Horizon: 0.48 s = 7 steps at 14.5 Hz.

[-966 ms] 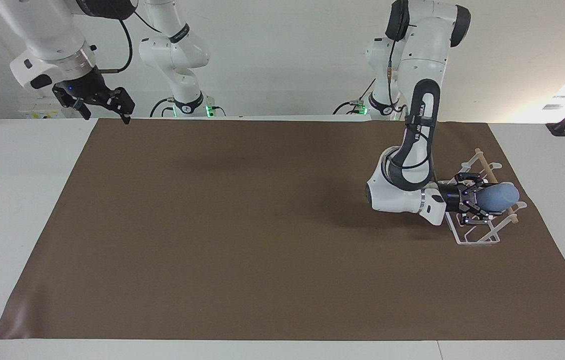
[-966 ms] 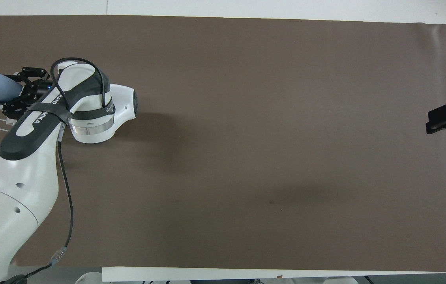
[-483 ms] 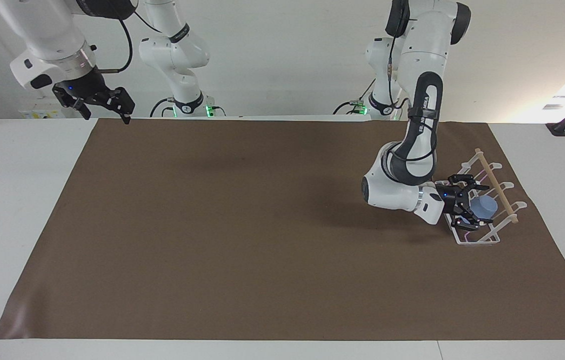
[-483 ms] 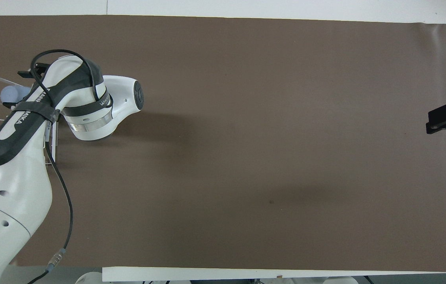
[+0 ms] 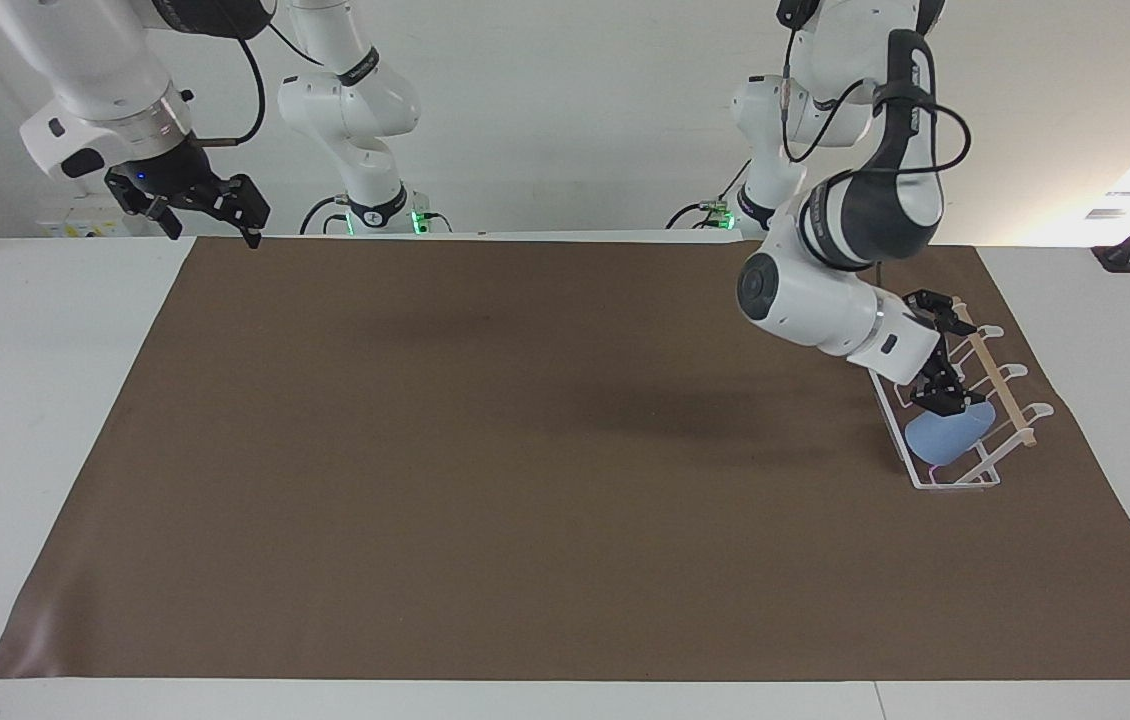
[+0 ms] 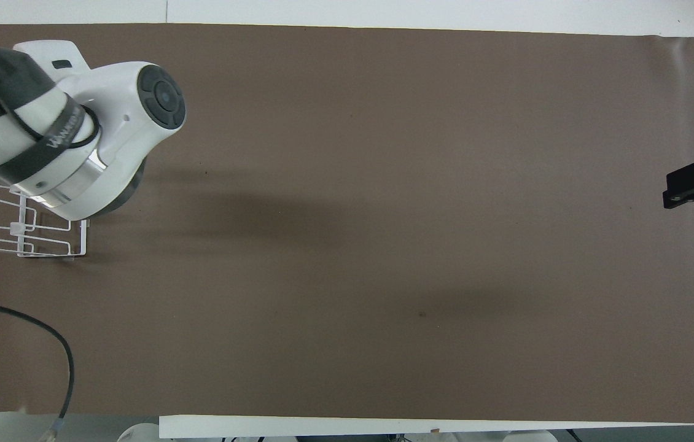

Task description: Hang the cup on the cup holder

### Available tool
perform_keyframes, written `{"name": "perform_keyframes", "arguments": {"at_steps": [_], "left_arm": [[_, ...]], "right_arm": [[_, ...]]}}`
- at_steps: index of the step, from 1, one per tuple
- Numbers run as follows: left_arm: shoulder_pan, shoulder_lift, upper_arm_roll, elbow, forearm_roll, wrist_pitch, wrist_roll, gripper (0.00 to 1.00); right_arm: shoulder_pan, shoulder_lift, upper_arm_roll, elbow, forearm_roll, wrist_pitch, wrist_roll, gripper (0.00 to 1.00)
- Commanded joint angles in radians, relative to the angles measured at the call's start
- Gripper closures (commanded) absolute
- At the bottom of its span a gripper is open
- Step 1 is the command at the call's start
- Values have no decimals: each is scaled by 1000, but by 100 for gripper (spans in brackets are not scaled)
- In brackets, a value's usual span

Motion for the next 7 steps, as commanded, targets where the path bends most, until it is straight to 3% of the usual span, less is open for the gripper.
{"name": "perform_keyframes", "arguments": {"at_steps": [1,5,7], "left_arm": [[71,-99,3,-22,-121,97,167,0],[134,-193,7,-16,-354,130,488,0],[136,-190,9,28,-457,122,557,0]], "right_arm": [[-4,-20,1,-23,-5,-3,-27,0],[-2,-20,1,-23,-3,-3,-27,0],[-2,-20,1,-23,-5,-3,-27,0]]}}
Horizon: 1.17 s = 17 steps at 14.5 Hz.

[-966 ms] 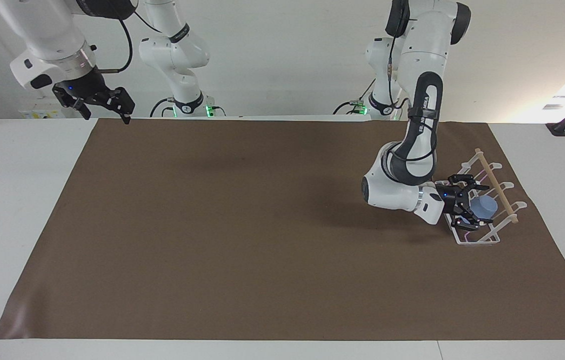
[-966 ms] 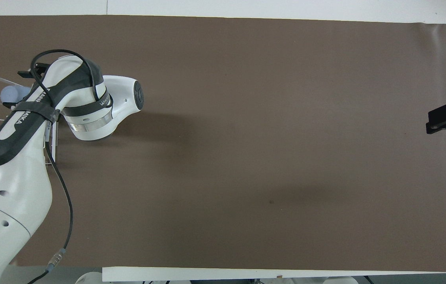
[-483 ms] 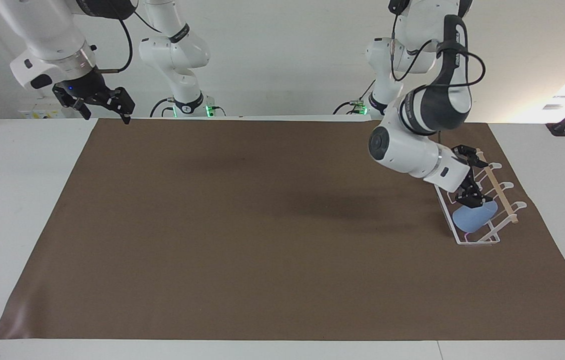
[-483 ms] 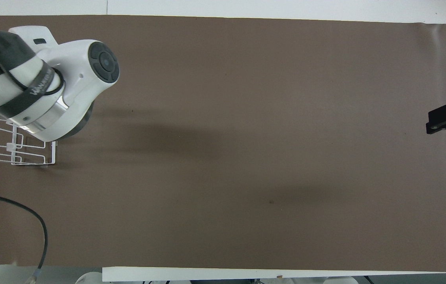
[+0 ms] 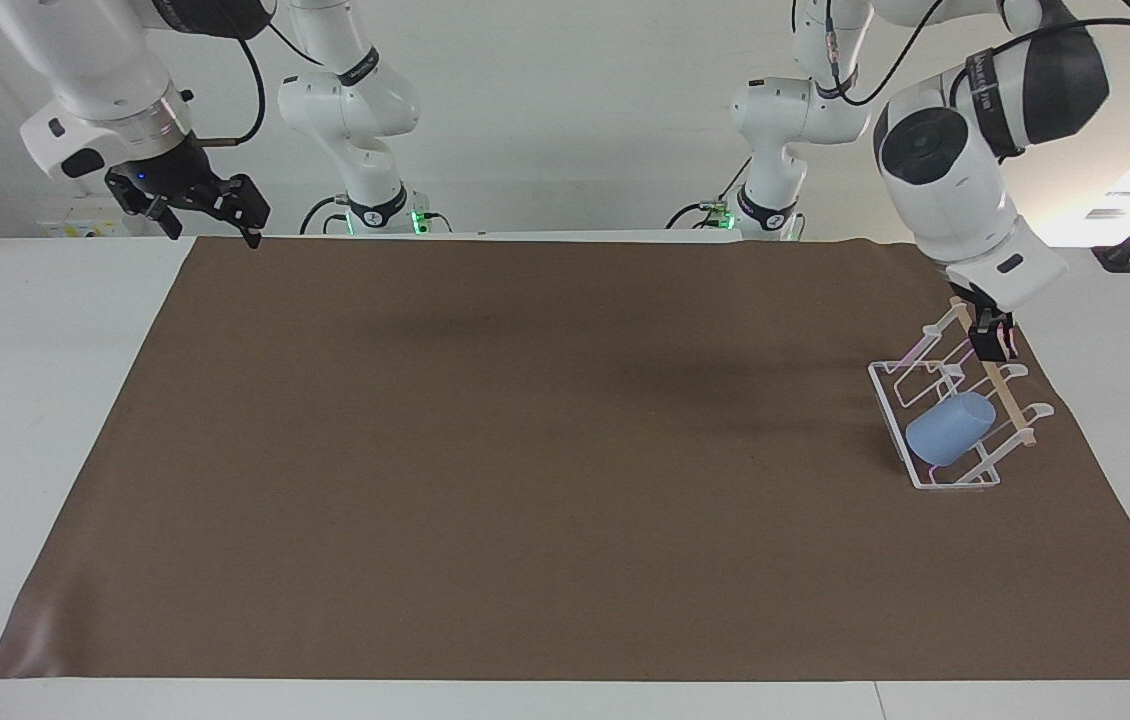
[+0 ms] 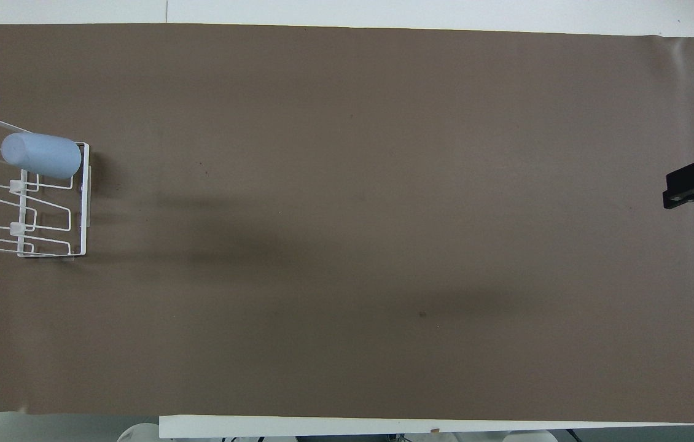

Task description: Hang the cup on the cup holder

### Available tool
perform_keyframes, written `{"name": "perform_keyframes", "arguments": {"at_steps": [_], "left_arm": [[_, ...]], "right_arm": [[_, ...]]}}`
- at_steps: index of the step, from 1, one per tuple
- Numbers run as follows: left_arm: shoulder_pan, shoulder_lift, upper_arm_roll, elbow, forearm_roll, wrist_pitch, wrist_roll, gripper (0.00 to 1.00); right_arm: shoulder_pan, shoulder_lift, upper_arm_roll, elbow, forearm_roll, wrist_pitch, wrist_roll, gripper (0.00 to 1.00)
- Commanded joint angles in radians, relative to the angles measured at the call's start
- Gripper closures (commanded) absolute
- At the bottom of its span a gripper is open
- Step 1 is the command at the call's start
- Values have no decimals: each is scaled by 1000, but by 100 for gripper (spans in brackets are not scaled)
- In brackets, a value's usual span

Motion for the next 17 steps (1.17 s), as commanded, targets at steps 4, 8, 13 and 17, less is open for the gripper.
{"name": "perform_keyframes", "arguments": {"at_steps": [4,8,13,17], "left_arm": [[55,-4,3,74,-355,4,315,0],[146,-27,4,102,-614,-47,681,0],[148,-10,3,244,-624,-249,1164,0],[137,7,-7,283,-633,-286,1236,0]], "right_arm": [[-4,-20,1,-23,-5,-3,-27,0],[-2,-20,1,-23,-5,-3,-27,0],[-2,-22,1,-23,-5,-3,-27,0],[-2,-20,1,-23,-5,-3,-27,0]]}}
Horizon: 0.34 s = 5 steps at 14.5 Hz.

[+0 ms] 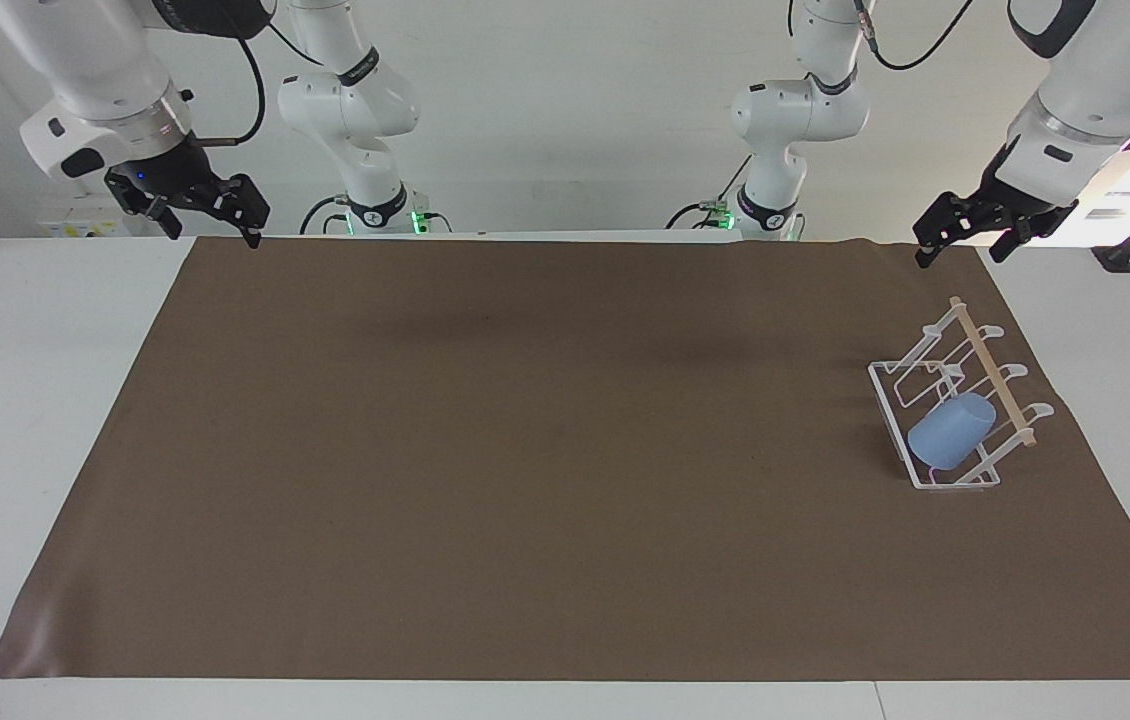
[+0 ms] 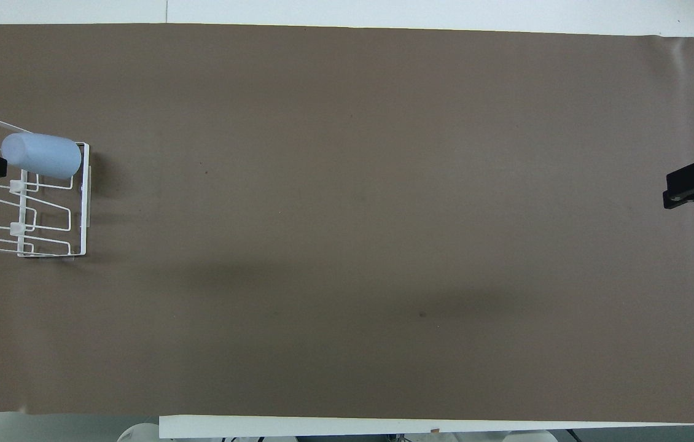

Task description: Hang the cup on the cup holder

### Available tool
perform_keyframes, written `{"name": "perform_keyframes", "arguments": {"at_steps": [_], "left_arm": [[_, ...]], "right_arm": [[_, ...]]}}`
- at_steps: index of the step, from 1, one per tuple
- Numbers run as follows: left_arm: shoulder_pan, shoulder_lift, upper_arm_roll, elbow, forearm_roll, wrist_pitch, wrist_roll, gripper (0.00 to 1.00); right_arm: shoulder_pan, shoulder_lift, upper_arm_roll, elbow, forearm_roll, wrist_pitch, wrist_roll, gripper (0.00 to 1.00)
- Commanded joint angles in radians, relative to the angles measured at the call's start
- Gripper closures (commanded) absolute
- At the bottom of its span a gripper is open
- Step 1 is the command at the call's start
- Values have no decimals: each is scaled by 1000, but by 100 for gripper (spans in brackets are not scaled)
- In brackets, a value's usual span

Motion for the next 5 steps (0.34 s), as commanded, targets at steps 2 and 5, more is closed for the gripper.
{"name": "perform_keyframes", "arguments": {"at_steps": [2,5], "left_arm": [[-13,19,-7,35,-11,-47,38,0],[-16,21,-7,37,-11,-61,47,0]], "right_arm": [[-4,-20,1,-23,-5,-3,-27,0],[-2,-20,1,-23,-3,-3,-27,0]]}}
